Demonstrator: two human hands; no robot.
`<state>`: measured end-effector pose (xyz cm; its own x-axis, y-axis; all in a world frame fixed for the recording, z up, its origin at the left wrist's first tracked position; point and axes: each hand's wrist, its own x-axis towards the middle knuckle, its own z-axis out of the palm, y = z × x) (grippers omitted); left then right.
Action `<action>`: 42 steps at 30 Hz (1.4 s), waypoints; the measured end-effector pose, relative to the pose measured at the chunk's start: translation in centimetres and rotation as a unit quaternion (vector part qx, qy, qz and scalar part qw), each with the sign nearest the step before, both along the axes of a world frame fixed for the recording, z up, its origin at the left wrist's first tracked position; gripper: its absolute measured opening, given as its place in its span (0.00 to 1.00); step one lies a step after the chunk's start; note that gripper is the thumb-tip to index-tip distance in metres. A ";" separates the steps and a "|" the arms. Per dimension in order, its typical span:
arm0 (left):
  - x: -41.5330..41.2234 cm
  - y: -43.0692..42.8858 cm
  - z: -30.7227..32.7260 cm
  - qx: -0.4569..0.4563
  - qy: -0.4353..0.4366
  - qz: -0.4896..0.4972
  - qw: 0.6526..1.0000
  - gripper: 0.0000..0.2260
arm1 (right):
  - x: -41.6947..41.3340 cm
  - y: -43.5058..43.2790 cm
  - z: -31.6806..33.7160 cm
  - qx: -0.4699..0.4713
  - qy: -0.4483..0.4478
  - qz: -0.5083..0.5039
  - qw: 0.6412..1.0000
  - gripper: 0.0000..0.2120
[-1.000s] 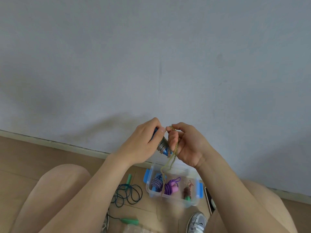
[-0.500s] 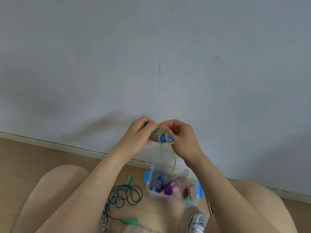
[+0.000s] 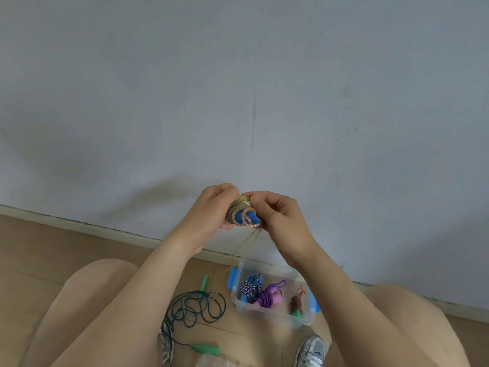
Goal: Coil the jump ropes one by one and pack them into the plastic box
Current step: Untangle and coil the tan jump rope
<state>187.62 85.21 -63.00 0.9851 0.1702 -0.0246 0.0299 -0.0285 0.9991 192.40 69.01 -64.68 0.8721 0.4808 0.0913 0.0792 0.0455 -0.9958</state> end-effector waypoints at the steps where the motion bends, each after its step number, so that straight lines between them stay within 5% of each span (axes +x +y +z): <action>1: 0.0 -0.1 0.1 -0.023 -0.001 -0.006 1.000 0.10 | 0.1 0.0 0.1 0.011 0.037 -0.002 0.999 0.11; 4: 0.0 -0.4 0.3 -0.099 -0.019 -0.025 0.995 0.08 | 0.3 -0.1 0.5 0.044 0.112 -0.001 0.993 0.08; 9: 0.7 -0.5 -0.5 -0.131 -0.012 0.027 0.991 0.07 | -0.1 0.1 -0.1 -0.025 0.011 -0.020 0.999 0.12; 14: 1.3 -0.8 -1.4 -0.024 -0.035 0.159 0.986 0.11 | -0.4 0.8 -1.2 -0.135 -0.129 -0.049 0.981 0.13; 19: 1.3 -0.7 -2.0 0.175 -0.063 0.227 0.956 0.09 | -2.7 2.4 -1.6 -0.179 -0.094 0.045 0.978 0.19; 23: 1.6 0.3 -2.9 0.311 -0.114 0.159 0.930 0.03 | -2.2 1.6 -0.4 -0.220 -0.093 0.015 0.971 0.13; 27: 1.5 0.7 -3.2 0.397 -0.104 0.066 0.909 0.04 | -0.9 0.2 -0.7 -0.318 -0.260 -0.042 0.911 0.09; 32: 1.3 0.3 -3.4 0.444 -0.082 -0.033 0.892 0.13 | 0.3 -1.1 -0.3 -0.382 -0.356 -0.078 0.849 0.09; 42: 0.8 0.3 -2.3 0.321 -0.110 -0.039 0.940 0.11 | 2.6 -2.8 0.6 -0.247 -0.169 -0.015 0.954 0.15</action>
